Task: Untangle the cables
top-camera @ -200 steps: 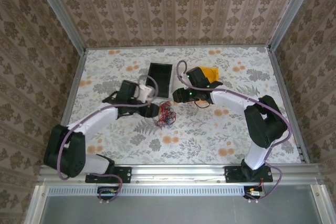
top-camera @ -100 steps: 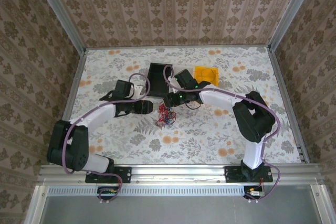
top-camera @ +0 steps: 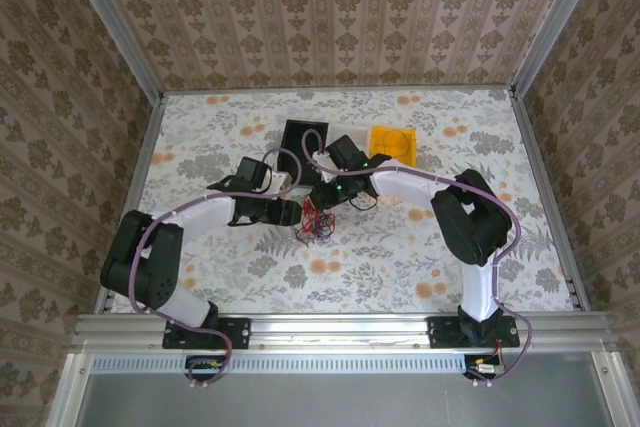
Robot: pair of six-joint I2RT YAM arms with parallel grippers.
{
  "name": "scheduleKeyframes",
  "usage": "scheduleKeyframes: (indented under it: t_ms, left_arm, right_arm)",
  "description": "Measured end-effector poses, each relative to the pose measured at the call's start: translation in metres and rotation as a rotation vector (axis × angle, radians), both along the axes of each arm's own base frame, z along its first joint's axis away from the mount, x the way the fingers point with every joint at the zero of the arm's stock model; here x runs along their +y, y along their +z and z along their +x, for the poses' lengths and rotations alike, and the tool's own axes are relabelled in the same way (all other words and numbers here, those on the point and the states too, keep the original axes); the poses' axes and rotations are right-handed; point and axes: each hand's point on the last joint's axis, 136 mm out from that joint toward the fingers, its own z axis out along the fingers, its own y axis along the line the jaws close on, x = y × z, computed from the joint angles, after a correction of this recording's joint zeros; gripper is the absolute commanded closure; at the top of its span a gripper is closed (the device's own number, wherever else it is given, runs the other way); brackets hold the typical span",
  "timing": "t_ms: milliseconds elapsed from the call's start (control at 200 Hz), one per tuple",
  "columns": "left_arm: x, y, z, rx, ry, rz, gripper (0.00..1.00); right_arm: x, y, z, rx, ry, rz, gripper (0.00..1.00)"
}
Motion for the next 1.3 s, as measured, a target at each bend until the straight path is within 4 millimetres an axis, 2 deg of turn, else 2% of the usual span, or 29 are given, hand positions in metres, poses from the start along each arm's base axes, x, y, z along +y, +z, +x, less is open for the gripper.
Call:
scheduleKeyframes:
  t_ms: [75, 310, 425, 620, 760, 995, 1180, 1300]
  left_arm:
    - [-0.01, 0.0, -0.001, -0.004, -0.034, 0.005, 0.38]
    - [-0.039, -0.002, 0.01, -0.015, -0.111, 0.014, 0.39]
    - [-0.049, -0.008, 0.017, -0.013, -0.132, 0.02, 0.42]
    - [-0.063, -0.015, 0.02, -0.011, -0.17, 0.029, 0.54]
    - [-0.067, -0.022, 0.016, 0.003, -0.184, 0.035, 0.76]
    - [-0.071, -0.026, 0.019, -0.001, -0.188, 0.033, 1.0]
    - [-0.073, -0.025, 0.02, -0.008, -0.188, 0.029, 1.0]
    - [-0.072, -0.026, 0.021, -0.009, -0.182, 0.033, 1.0]
  right_arm:
    - [-0.008, -0.002, -0.003, 0.005, -0.006, -0.004, 0.97]
    - [-0.064, -0.005, -0.018, 0.056, -0.099, -0.028, 0.99]
    - [-0.082, -0.005, -0.024, 0.067, -0.136, -0.032, 1.0]
    - [-0.108, -0.011, -0.027, 0.102, -0.221, -0.04, 1.0]
    - [-0.132, -0.016, -0.029, 0.128, -0.305, -0.05, 1.0]
    - [-0.168, -0.021, -0.029, 0.142, -0.458, -0.076, 1.0]
    - [-0.213, -0.024, -0.033, 0.141, -0.647, -0.113, 1.0]
    - [-0.233, -0.021, -0.033, 0.116, -0.745, -0.135, 1.0]
